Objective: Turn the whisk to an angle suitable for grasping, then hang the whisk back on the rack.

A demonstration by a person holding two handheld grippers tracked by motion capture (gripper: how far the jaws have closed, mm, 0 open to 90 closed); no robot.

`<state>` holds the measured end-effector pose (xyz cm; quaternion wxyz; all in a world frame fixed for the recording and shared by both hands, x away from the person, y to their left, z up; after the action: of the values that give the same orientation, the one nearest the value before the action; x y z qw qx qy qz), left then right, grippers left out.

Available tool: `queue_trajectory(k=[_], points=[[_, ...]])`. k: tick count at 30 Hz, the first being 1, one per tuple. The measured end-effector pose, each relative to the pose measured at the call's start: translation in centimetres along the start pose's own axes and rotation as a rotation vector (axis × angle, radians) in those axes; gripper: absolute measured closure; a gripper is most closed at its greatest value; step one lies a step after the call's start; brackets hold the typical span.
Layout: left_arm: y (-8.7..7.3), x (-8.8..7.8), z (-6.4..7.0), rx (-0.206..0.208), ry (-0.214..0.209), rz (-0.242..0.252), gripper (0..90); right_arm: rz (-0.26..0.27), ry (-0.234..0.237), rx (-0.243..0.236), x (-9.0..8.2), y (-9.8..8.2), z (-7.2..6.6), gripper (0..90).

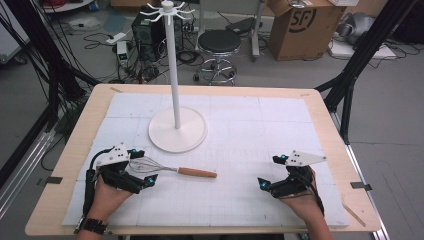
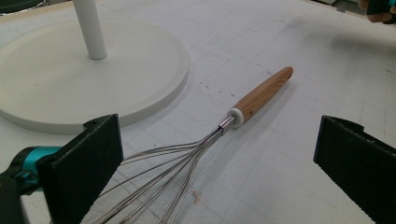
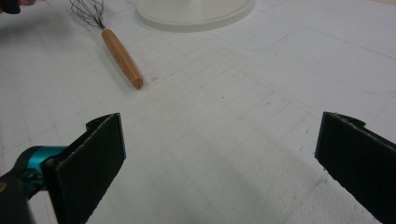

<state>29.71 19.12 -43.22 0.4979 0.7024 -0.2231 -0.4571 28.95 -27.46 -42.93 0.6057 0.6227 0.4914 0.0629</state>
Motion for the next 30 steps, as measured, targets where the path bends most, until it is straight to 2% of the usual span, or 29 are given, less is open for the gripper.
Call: queue_trajectory(k=[7, 14, 19, 24, 29, 30], points=[[0.6, 0.0, 0.2, 0.016, -0.016, 0.003, 1.8, -0.017, -0.034, 0.003, 0.2, -0.1, 0.1, 0.8], [1.5, 0.5, 0.6, 0.029, -0.052, 0.001, 1.8, -0.031, -0.04, -0.004, 0.6, -0.1, 0.0, 0.8], [3.0, 2.0, 0.9, 0.066, -0.08, -0.047, 1.8, -0.034, -0.042, -0.009, 0.7, -0.1, 0.0, 0.8], [4.6, 4.7, 1.5, 0.096, -0.133, -0.126, 1.8, -0.035, -0.039, -0.013, 0.6, -0.1, -0.1, 0.8], [5.5, 7.5, 2.4, 0.126, -0.2, -0.203, 1.8, -0.033, -0.045, -0.022, 0.7, -0.1, -0.1, 0.8], [5.6, 8.1, 2.6, 0.131, -0.201, -0.221, 1.8, -0.036, -0.046, -0.024, 0.7, -0.1, -0.1, 0.8]])
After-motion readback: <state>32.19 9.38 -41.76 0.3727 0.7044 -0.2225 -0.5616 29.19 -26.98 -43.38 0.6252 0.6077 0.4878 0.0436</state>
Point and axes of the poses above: each handheld gripper's, and its own axes: x roughly forward along the jaws, y roughly out of its top, z roughly to its right, the point moved 3 cm from there along x, roughly forward along the jaws, and after that the axes turned 12 degrees about x, right-handed, at the moved point
